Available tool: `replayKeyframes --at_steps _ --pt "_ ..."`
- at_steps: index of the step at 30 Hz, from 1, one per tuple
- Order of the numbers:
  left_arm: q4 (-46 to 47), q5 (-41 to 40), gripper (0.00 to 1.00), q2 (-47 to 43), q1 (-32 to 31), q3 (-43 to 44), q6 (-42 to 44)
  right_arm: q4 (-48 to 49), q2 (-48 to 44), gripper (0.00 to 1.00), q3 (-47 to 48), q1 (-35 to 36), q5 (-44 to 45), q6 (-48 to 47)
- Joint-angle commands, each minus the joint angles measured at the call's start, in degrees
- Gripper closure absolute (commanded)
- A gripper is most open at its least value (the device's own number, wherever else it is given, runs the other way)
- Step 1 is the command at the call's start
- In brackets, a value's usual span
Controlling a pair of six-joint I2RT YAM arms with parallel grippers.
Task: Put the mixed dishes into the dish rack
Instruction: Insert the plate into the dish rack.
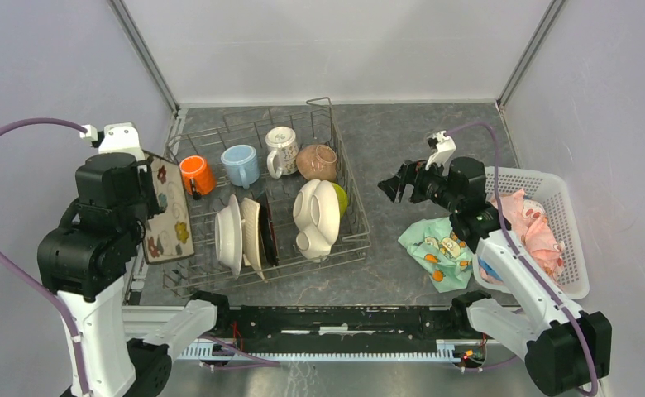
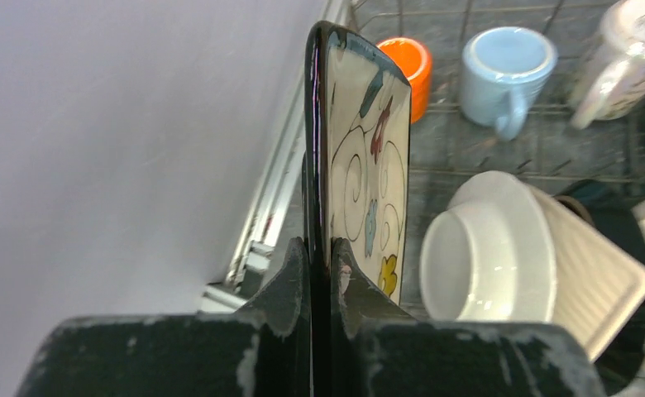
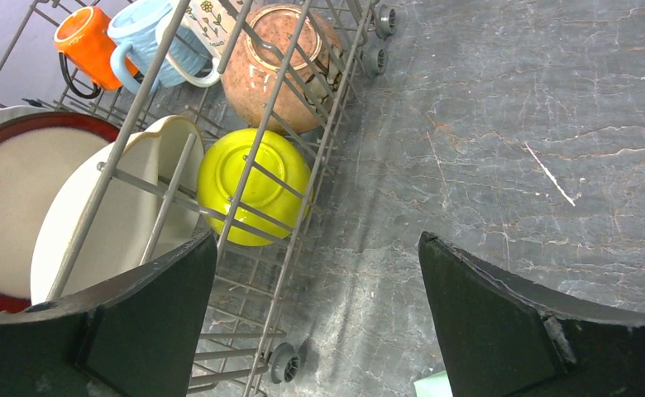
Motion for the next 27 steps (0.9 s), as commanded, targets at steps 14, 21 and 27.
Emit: replayKeyframes --at_steps 14,21,27 --pt "10.5 -3.6 0.98 0.6 -1.3 -8.4 14.3 0.6 -1.4 0.02 1.4 0.7 -3.1 -2.6" --pt "7.8 -2.7 0.98 2.9 -1.4 -9.4 14.2 -0.7 -1.5 0.02 1.9 0.7 -3.0 -3.9" --pt "5.0 -4.4 0.98 4.7 -1.3 -9.0 12.4 -0.4 -2.3 0.02 2.5 1.1 -3.7 -3.8"
